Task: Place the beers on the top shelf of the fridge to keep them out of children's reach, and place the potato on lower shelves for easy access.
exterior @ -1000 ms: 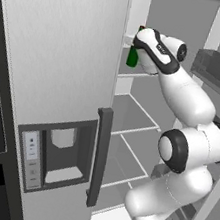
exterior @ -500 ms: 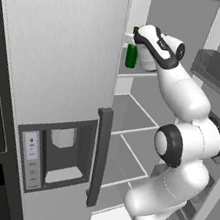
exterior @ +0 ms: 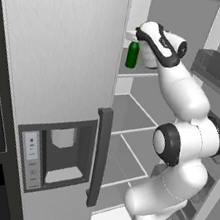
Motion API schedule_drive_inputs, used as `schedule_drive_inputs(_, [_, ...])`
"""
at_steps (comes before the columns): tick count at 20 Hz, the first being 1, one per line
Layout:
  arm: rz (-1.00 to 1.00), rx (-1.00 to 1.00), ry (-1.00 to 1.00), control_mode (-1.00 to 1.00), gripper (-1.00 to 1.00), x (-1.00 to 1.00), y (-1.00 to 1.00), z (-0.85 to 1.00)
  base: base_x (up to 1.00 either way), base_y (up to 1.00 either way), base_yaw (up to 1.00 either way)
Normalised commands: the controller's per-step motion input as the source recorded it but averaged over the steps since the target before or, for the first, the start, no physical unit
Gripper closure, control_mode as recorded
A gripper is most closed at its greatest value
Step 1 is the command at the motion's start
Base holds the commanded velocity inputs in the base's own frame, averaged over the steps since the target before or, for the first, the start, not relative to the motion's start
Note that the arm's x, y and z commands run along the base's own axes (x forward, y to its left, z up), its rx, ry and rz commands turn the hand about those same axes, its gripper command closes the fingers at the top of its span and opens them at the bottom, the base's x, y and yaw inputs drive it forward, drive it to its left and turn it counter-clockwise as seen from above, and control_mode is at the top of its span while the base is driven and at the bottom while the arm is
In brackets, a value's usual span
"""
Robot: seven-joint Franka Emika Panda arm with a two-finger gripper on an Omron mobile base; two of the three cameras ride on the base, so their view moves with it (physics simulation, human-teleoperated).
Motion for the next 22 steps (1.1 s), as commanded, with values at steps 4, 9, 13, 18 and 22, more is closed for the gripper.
schedule_drive_inputs(4, [0.0, -0.06, 0.02, -1.0, -1.0, -0.25, -0.25, 0.11, 0.0, 0.0, 0.0])
schedule_drive_inputs(9, [-0.01, -0.09, 0.1, -1.0, -1.0, -0.58, -0.24, 0.0, 0.0, 0.0, 0.0])
schedule_drive_inputs(13, [0.0, -0.11, 0.09, -1.0, -1.0, -0.78, -0.03, 0.0, 0.0, 0.0, 0.0])
schedule_drive_inputs(18, [0.0, -0.14, 0.12, -1.0, -1.0, -0.97, 0.0, 0.0, 0.0, 0.0, 0.0])
schedule_drive_inputs(22, [0.0, -0.13, 0.15, -1.0, -1.0, -1.0, 0.0, -0.11, 0.0, 0.0, 0.0])
